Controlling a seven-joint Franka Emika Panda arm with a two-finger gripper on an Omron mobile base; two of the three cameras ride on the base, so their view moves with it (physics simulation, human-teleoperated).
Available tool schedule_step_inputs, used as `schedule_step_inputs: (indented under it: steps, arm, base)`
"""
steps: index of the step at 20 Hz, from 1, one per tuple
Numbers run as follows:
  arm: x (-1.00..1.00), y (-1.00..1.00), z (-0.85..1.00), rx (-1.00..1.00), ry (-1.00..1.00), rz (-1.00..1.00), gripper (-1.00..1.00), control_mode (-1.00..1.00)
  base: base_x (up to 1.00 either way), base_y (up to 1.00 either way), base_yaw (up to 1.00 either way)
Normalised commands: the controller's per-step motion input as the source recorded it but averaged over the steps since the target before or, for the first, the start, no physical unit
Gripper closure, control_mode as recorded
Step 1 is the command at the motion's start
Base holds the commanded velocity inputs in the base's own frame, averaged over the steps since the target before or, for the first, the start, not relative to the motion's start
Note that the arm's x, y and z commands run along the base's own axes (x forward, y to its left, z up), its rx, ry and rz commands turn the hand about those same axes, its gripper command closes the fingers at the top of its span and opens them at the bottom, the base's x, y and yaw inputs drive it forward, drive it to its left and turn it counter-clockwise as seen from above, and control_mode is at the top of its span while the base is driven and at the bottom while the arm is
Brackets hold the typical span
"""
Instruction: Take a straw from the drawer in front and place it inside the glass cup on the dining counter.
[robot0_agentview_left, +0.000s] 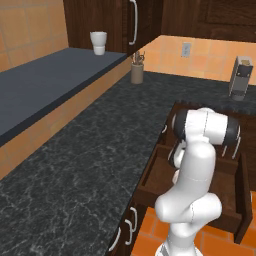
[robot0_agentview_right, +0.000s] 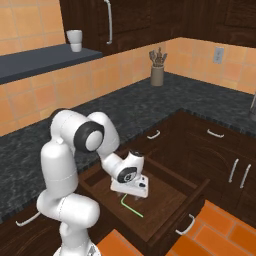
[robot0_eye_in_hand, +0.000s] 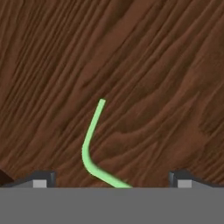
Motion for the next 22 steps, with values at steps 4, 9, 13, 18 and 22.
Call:
schedule_step_inputs:
  steps: [4, 9, 13, 18, 22]
  arm:
    - [0.01, 0.2, -0.2, -0.03, 0.0, 0.0, -1.0, -1.0]
    - [0.04, 0.11, -0.21, -0.03, 0.0, 0.0, -1.0, -1.0]
    - [0.07, 0.01, -0.23, -0.04, 0.0, 0.0, -1.0, -1.0]
    - [0.1, 0.0, -0.21, -0.05, -0.02, 0.0, -1.0, -1.0]
    - [0.15, 0.0, -0.22, -0.05, -0.05, 0.0, -1.0, -1.0]
  base:
    - [0.0, 0.0, 0.0]
    - [0.0, 0.0, 0.0]
    - [0.0, 0.0, 0.0]
    - [0.0, 0.0, 0.0]
    - [0.0, 0.0, 0.0]
